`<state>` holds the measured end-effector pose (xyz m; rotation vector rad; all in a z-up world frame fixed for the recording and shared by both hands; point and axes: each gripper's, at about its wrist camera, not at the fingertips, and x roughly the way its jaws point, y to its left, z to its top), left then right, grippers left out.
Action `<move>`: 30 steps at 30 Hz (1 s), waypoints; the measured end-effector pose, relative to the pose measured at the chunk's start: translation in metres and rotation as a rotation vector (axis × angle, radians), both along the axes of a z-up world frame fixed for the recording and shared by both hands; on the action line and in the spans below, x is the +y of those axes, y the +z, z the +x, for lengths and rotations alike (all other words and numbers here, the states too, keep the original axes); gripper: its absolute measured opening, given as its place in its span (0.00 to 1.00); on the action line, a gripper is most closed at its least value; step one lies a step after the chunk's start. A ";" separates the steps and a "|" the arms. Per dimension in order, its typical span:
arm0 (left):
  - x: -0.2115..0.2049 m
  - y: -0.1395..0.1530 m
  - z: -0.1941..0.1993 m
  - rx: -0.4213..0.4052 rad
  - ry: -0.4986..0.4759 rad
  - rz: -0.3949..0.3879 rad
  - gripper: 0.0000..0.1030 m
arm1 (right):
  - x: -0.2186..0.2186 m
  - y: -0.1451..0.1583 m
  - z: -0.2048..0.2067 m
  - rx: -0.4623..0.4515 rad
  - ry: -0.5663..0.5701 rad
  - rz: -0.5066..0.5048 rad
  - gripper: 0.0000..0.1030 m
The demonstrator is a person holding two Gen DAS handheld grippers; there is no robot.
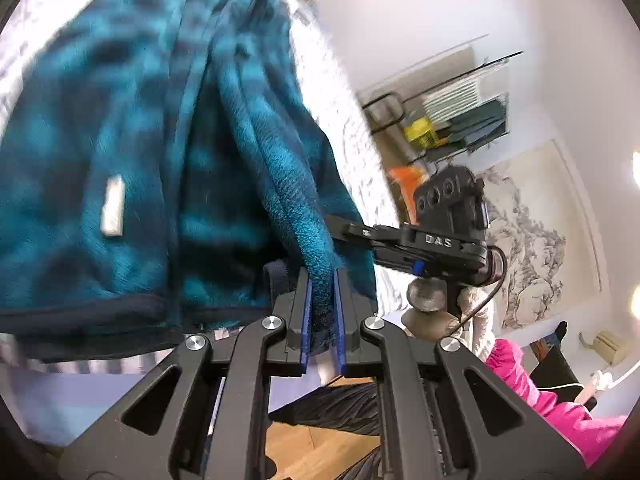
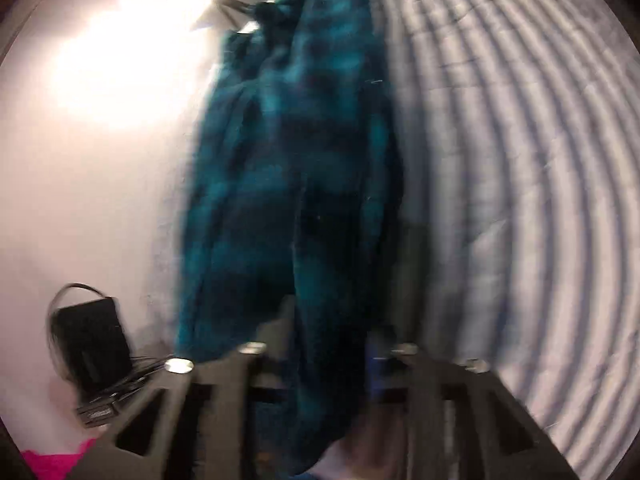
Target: Fold large clothes
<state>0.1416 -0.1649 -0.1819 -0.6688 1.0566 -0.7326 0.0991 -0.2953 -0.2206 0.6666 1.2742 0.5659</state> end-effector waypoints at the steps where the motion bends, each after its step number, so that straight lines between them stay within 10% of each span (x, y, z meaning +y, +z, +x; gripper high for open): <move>1: 0.003 0.000 0.000 -0.016 0.004 0.024 0.07 | -0.002 0.014 -0.004 -0.052 0.001 0.019 0.16; 6: -0.007 -0.052 0.008 0.067 -0.053 0.165 0.07 | -0.004 0.000 -0.009 0.002 -0.003 -0.109 0.15; 15: 0.023 0.009 -0.014 -0.098 -0.048 0.206 0.32 | 0.018 0.051 -0.004 -0.146 0.061 -0.361 0.40; 17: 0.045 0.018 -0.020 -0.124 0.015 0.205 0.44 | 0.020 0.068 0.009 -0.193 0.060 -0.380 0.47; 30: 0.112 0.008 0.011 -0.097 0.224 0.296 0.44 | 0.086 0.138 0.161 -0.349 0.105 -0.341 0.52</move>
